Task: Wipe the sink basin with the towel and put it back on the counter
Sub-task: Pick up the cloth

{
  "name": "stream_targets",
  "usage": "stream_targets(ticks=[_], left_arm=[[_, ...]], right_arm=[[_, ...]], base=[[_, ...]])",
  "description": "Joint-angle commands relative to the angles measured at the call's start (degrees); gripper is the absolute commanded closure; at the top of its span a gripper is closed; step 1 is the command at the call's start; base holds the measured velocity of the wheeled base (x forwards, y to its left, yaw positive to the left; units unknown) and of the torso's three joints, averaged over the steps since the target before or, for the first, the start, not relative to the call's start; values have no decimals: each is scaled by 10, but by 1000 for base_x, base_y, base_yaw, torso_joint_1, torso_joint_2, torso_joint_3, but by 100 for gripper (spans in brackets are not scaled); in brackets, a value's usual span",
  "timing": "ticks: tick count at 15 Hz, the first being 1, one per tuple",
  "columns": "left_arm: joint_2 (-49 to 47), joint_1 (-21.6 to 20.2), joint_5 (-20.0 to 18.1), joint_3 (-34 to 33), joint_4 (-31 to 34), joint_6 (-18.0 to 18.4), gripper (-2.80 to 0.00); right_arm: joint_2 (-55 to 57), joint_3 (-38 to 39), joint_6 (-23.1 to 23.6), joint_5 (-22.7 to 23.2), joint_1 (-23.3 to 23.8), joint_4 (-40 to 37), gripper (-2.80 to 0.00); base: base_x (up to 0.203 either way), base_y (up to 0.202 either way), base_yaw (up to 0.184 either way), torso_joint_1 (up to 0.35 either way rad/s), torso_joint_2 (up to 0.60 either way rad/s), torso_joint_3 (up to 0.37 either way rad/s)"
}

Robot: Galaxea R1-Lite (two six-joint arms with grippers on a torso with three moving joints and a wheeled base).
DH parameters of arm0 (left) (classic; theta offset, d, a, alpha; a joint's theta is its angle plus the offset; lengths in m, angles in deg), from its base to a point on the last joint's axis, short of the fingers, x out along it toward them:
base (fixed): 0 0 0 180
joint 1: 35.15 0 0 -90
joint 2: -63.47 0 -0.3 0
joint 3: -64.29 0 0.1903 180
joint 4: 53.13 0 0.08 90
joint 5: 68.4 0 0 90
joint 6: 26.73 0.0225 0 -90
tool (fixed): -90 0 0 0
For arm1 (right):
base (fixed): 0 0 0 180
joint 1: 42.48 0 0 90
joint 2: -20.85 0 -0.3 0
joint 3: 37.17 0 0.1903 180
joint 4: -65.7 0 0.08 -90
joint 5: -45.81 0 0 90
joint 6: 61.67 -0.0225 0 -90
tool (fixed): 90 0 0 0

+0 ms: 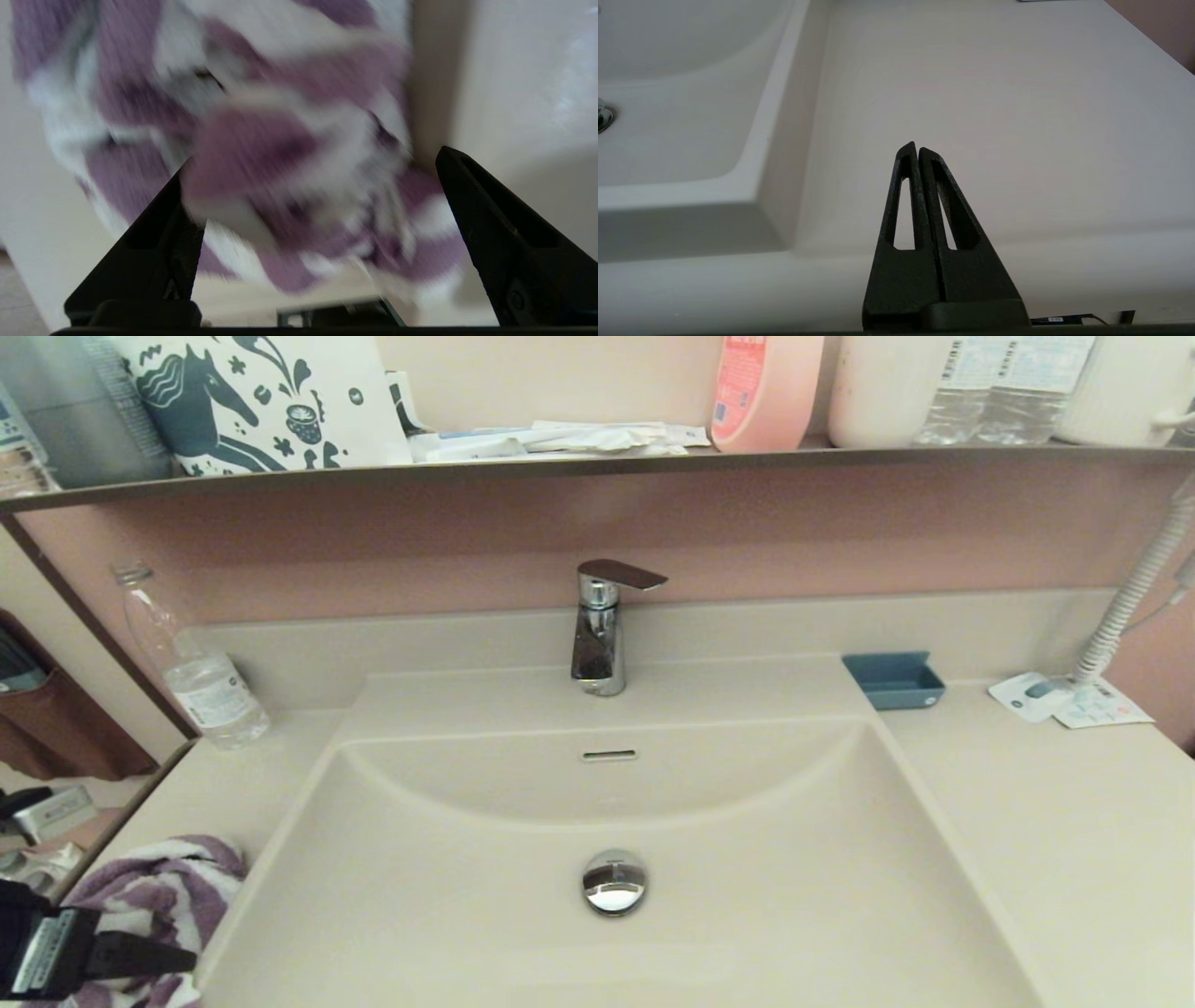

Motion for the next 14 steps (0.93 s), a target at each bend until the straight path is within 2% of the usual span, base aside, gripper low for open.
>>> stream_targets(ticks=[1, 5, 6, 12, 14], left_arm=[[-42, -4, -3, -19, -51, 0, -280], [-69, -14, -47, -24, -76, 0, -280], [-78, -21, -50, -25, -82, 0, 0], [-77, -28, -61, -21, -93, -5, 0], [-49, -28, -65, -11, -93, -32, 0]], right_arm=[[0, 0, 0, 0, 0, 0, 0], [0, 0, 0, 0, 0, 0, 0], [0, 0, 0, 0, 0, 0, 0], [1, 0, 0, 0, 0, 0, 0], [0, 0, 0, 0, 0, 0, 0]], base=[[0, 0, 0, 0, 0, 0], [0, 0, 0, 0, 0, 0], [0, 0, 0, 0, 0, 0], [0, 0, 0, 0, 0, 0], [0, 0, 0, 0, 0, 0]])
